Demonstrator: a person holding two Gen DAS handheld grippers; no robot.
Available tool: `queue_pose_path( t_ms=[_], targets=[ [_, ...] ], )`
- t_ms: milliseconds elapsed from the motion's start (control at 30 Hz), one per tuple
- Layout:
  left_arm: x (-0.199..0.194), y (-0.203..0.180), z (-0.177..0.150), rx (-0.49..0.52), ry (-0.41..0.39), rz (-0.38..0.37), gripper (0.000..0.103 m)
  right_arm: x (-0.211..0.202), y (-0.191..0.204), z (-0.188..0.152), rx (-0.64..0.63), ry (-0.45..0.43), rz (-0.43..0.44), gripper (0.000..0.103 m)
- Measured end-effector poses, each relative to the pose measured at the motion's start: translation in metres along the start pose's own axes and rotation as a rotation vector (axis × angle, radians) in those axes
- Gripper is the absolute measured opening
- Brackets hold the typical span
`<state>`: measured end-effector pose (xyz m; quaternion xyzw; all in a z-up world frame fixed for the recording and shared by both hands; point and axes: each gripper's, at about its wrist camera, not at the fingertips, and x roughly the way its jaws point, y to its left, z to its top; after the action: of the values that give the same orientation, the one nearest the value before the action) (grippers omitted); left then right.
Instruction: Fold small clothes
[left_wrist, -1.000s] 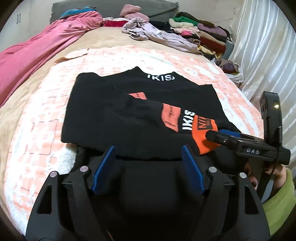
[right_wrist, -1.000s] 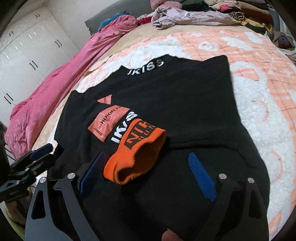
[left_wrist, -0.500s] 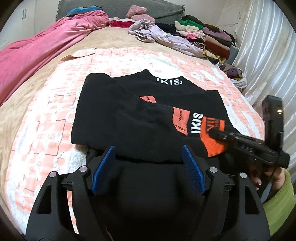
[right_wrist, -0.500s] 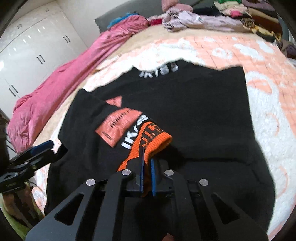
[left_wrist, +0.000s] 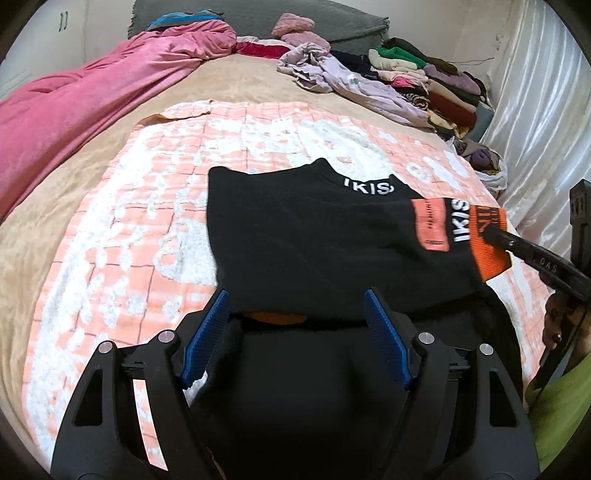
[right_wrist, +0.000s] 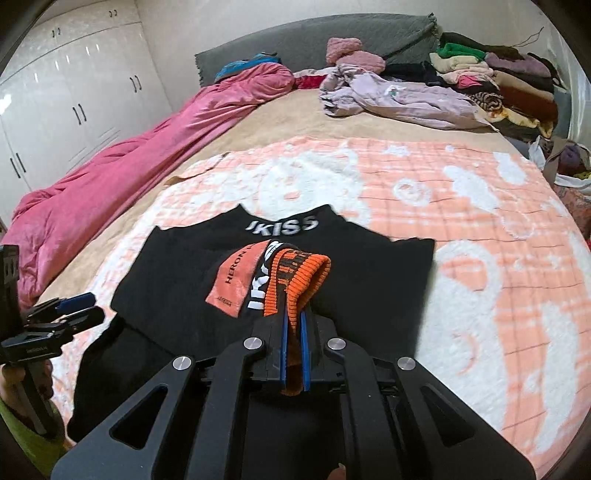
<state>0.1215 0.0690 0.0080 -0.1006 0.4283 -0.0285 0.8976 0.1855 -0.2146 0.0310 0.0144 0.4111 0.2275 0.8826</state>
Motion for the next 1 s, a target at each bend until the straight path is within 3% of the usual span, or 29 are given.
queue_pose_path(
  t_ms=[333, 600, 867, 1000],
  targets=[
    [0.009, 0.011, 0.016, -0.010, -0.003, 0.019, 0.067, 0.011, -0.026, -0.002, 0.026, 0.028, -0.047, 0.005],
    [0.002, 0.032, 0.021, -0.019, -0.010, 0.077, 0.067, 0.025, -0.037, -0.007, 0.037, 0.063, -0.074, 0.005],
    [0.018, 0.006, 0.034, 0.014, 0.003, 0.021, 0.067, 0.034, -0.039, -0.014, 0.053, 0.089, -0.074, 0.008],
    [0.040, -0.011, 0.041, 0.008, 0.046, -0.034, 0.067, 0.035, -0.047, -0.017, 0.092, 0.092, -0.069, 0.012]
  ],
)
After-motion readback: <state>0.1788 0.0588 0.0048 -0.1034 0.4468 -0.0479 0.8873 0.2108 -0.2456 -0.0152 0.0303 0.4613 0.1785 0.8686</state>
